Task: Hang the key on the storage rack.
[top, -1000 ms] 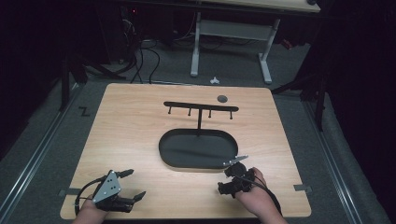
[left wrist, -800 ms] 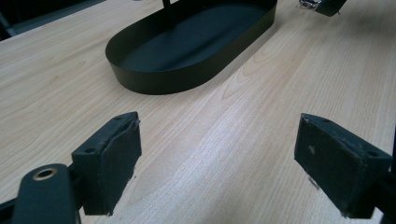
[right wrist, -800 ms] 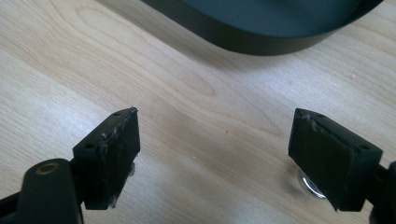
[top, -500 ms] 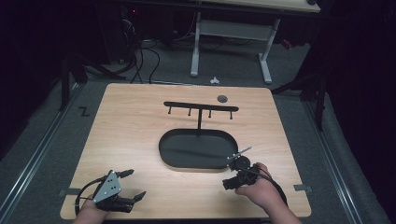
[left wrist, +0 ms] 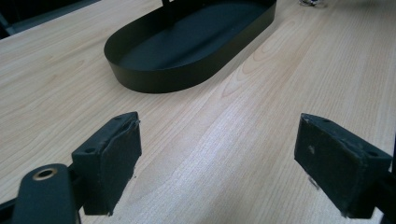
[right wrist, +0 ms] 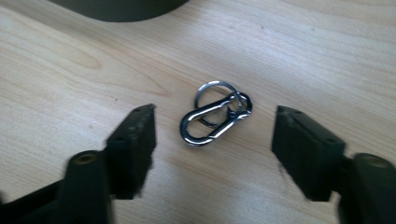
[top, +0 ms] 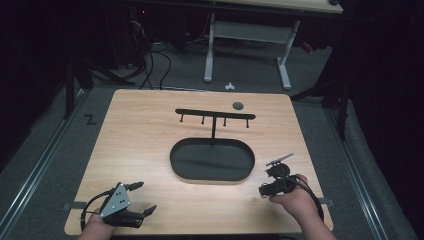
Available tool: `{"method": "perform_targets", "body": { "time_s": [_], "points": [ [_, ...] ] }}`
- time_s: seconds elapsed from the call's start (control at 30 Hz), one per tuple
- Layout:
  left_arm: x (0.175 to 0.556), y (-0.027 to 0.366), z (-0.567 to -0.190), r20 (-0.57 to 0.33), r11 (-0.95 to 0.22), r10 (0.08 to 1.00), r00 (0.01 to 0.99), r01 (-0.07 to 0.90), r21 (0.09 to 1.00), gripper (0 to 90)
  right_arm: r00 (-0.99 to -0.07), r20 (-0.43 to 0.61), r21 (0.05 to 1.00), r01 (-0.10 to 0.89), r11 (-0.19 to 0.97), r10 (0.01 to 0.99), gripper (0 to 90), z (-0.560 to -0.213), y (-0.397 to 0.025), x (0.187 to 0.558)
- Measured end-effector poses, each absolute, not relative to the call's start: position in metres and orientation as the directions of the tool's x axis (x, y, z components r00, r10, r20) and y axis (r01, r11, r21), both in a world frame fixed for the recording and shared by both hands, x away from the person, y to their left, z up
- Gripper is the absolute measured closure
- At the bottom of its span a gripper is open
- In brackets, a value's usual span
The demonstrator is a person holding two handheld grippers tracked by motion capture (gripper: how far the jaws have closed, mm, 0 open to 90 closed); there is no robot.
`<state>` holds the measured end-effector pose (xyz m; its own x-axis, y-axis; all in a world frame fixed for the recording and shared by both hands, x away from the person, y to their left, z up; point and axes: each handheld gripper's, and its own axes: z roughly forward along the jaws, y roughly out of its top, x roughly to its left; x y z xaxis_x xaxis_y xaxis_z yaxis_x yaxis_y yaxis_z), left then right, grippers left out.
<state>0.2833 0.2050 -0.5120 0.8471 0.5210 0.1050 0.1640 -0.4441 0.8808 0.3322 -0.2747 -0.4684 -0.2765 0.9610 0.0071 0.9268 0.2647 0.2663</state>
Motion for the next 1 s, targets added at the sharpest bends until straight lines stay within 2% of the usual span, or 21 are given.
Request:
{"method": "perform_targets", "body": {
  "time_s": [0.07,0.13,0.2,0.37,0.5,0.53,0.83,1.0],
  "points": [
    [0.283,0.205,-0.512,0.105,-0.445,0.521,0.847,0.164,0.881,15.2,-0.273,0.011,0.255,0.931,0.261,0.962,41.1,-0.469,-0.278,0.334],
    [0.283,0.204,-0.512,0.106,-0.445,0.521,0.847,0.164,0.880,15.3,-0.274,0.012,0.255,0.931,0.262,0.962,42.4,-0.470,-0.280,0.336],
    [0.283,0.205,-0.512,0.107,-0.444,0.519,0.848,0.161,0.882,15.3,-0.225,0.042,0.247,0.946,0.208,0.973,44.3,-0.474,-0.282,0.340],
    [0.283,0.206,-0.512,0.104,-0.443,0.521,0.847,0.165,0.881,15.3,-0.176,0.073,0.218,0.963,0.157,0.982,47.3,-0.482,-0.283,0.343],
    [0.283,0.206,-0.512,0.105,-0.443,0.521,0.847,0.163,0.882,15.3,-0.179,0.079,0.204,0.966,0.159,0.981,54.1,-0.486,-0.282,0.342],
    [0.283,0.206,-0.512,0.105,-0.442,0.522,0.847,0.163,0.882,15.3,-0.204,0.069,0.195,0.963,0.187,0.977,58.4,-0.486,-0.282,0.342],
    [0.283,0.205,-0.512,0.105,-0.444,0.522,0.847,0.164,0.881,15.3,-0.221,0.084,0.230,0.953,0.197,0.972,57.0,-0.479,-0.276,0.340],
    [0.283,0.205,-0.512,0.107,-0.445,0.520,0.848,0.161,0.881,15.3,-0.251,0.076,0.176,0.956,0.235,0.965,59.3,-0.487,-0.268,0.337]
  ]
}}
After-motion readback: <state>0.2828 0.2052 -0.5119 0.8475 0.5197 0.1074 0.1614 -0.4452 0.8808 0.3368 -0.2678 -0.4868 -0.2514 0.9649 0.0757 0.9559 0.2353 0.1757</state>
